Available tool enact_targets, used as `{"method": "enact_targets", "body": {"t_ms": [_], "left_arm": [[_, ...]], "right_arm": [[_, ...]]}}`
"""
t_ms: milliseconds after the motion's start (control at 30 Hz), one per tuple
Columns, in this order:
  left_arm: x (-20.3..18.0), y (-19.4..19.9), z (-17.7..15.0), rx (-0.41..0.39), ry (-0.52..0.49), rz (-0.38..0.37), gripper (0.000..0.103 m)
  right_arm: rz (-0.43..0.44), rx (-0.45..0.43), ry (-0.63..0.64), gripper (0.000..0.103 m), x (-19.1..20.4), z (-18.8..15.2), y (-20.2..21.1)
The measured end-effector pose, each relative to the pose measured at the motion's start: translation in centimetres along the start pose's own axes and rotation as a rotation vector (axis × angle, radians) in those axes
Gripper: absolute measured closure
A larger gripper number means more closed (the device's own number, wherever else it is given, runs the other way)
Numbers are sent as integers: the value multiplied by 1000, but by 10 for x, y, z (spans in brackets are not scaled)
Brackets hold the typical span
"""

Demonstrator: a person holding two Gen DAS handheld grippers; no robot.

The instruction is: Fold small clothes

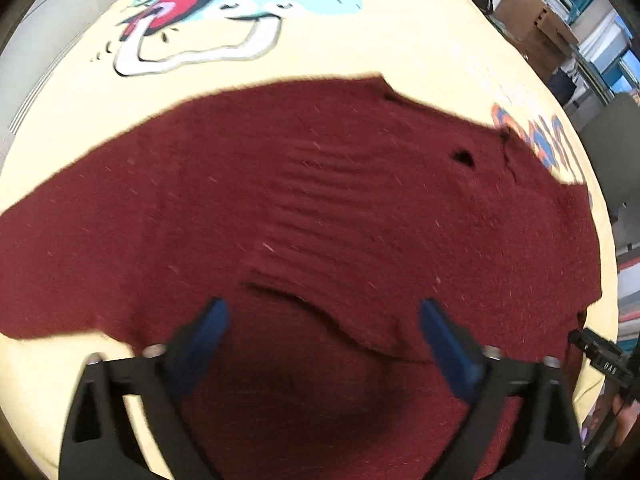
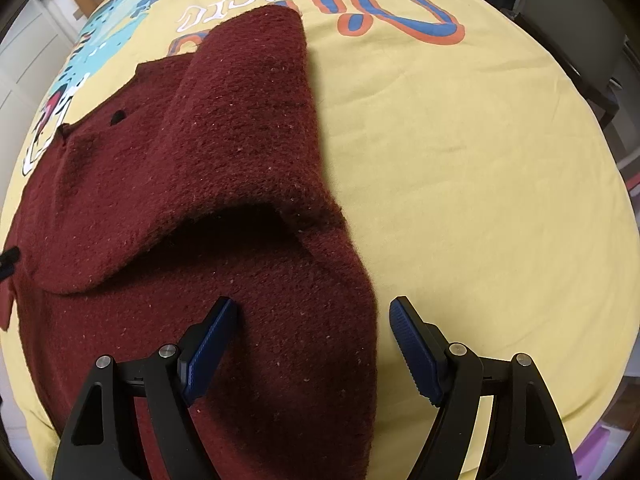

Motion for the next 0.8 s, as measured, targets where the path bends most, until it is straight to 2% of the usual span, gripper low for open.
{"method": "enact_targets", "body": {"t_ms": [200, 333, 433, 533, 567, 633, 667, 700, 733, 800], "left_arm": [[19, 10, 29, -16, 4, 5, 1], [9, -22, 45, 43, -18, 7, 2], [6, -46, 43, 106, -14, 28, 2], [5, -57, 37, 115, -23, 70, 5], [3, -57, 36, 107, -36, 70, 10], [-3, -51, 34, 81, -60, 51, 45], [-5, -47, 34, 68, -73, 55, 54], [-9, -42, 34, 57, -89, 52, 76], [-15, -42, 34, 54, -96, 36, 84], [-19, -37, 33, 53, -111, 28, 89]], "right_arm": [[-2, 2, -1, 23, 1, -1, -1], [-3, 7, -1, 23, 1, -2, -3], [-4, 9, 1, 23, -1, -2, -3], [-11, 5, -2, 23, -5, 1, -2], [-14, 3, -3, 23, -6, 1, -1], [-21, -3, -10, 23, -10, 3, 1], [-22, -6, -15, 23, -12, 4, 2], [-24, -8, -20, 23, -13, 5, 3], [-25, -8, -24, 23, -15, 6, 3], [-24, -12, -31, 23, -16, 10, 6]]}}
Point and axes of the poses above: each gripper's, at about its wrist camera, not at the fingertips, and y roughly against the way its jaws point, x to its left, z to its top, the point moved 6 cm from there along -y, roughly the way its jaws point, and after that the axes turned 3 degrees about -z, right-handed, at the moved point
